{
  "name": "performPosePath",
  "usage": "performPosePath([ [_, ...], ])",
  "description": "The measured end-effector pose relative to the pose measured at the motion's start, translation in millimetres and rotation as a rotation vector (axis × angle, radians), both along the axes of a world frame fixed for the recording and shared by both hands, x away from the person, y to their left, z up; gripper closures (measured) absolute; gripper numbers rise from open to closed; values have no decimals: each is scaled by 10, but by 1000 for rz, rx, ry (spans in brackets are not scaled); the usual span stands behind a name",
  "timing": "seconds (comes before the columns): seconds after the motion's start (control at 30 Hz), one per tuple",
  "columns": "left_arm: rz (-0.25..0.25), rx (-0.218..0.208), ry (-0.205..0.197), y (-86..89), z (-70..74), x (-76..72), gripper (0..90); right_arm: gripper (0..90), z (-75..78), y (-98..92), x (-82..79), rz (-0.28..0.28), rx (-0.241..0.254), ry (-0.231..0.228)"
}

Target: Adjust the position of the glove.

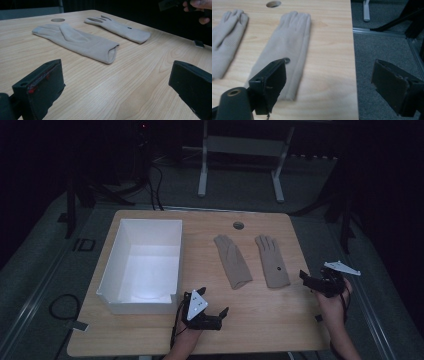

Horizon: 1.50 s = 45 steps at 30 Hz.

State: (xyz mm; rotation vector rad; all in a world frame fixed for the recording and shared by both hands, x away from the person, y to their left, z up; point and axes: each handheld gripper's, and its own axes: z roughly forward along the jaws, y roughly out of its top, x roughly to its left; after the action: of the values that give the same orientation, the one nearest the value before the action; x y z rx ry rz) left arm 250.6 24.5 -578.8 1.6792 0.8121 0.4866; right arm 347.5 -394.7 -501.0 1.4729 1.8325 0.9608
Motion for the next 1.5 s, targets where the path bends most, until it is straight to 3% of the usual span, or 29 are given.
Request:
performPosePath([
  [0.17,0,0,1,1,0,0,1,131,31,190,73,64,-7,14],
  [0.43,-6,1,-2,-2,0,-3,1,117,110,519,193,141,-17,-26],
  [0.67,-11,0,-2,-2,0,-4,1,106,127,804,359,204,-8,5],
  [1.0,-19,-3,-1,1,0,-5,1,195,87,1140,480,279,16,-27],
  [1.13,-16,-3,0,0,0,-3,1,220,56,1313,568,315,51,-11],
  [1.3,-21,-1,-3,-2,0,-7,1,225,23,1487,661,333,47,-3],
  [1.37,-28,-6,0,-4,0,-9,1,246,2,1601,739,345,71,10],
  [1.5,-28,1,-5,-9,1,-12,1,287,-49,1746,815,356,53,22],
])
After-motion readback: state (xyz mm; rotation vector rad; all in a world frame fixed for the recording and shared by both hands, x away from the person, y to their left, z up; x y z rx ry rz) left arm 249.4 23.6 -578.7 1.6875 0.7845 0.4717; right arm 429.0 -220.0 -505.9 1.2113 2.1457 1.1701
